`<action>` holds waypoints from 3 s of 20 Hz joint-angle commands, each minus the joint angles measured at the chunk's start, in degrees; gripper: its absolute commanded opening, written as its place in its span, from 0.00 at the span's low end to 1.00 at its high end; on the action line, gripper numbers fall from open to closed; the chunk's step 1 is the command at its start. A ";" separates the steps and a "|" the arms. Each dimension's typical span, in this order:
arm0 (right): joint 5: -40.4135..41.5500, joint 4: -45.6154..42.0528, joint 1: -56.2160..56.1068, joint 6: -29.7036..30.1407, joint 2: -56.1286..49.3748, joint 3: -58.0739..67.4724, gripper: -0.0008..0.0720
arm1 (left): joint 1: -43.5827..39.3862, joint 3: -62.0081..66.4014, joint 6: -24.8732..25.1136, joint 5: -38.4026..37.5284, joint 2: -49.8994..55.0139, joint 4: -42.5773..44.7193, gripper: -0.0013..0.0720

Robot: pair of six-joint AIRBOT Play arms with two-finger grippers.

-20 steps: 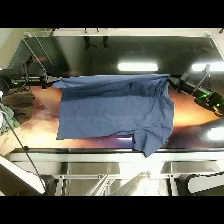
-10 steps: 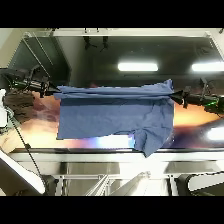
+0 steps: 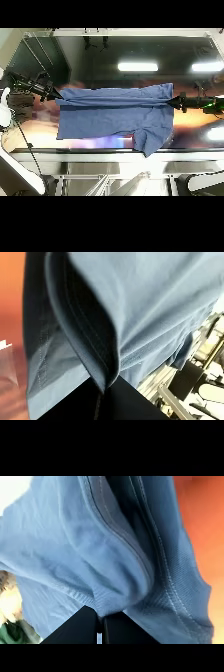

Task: Fold the shirts.

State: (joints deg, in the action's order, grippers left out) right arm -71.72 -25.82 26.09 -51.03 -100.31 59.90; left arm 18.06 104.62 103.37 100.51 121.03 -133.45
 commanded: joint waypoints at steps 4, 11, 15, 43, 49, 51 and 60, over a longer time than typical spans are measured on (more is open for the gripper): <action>-0.90 -1.03 -0.68 -0.90 -0.26 0.09 0.39 | -1.84 0.04 -2.62 2.23 0.00 1.55 0.45; -5.64 -13.55 12.07 -7.50 13.68 -0.20 0.55 | 2.97 -13.27 -5.01 3.69 -10.62 7.43 0.99; 1.60 -21.07 14.64 -15.10 24.57 -7.80 0.73 | 6.51 -35.63 -4.35 -3.87 -23.96 16.39 0.99; 8.61 -13.40 12.63 -10.16 32.06 -40.24 0.73 | -5.60 -50.53 3.56 -20.33 -33.83 7.37 0.05; 9.70 -3.13 0.35 -5.25 30.71 -40.13 0.29 | -5.53 -50.51 3.58 -19.69 -33.83 7.34 0.05; 5.18 -0.90 0.76 -3.50 30.86 -38.82 0.11 | -5.42 -50.12 3.74 -18.47 -33.86 7.39 0.05; -5.42 -3.93 24.33 -5.66 45.03 -34.51 0.04 | 11.15 -44.00 4.17 -10.95 -38.53 7.21 0.04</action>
State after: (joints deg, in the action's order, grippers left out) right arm -75.31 -30.04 44.01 -54.89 -59.81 24.91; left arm 23.40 59.77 107.48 88.95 84.53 -126.30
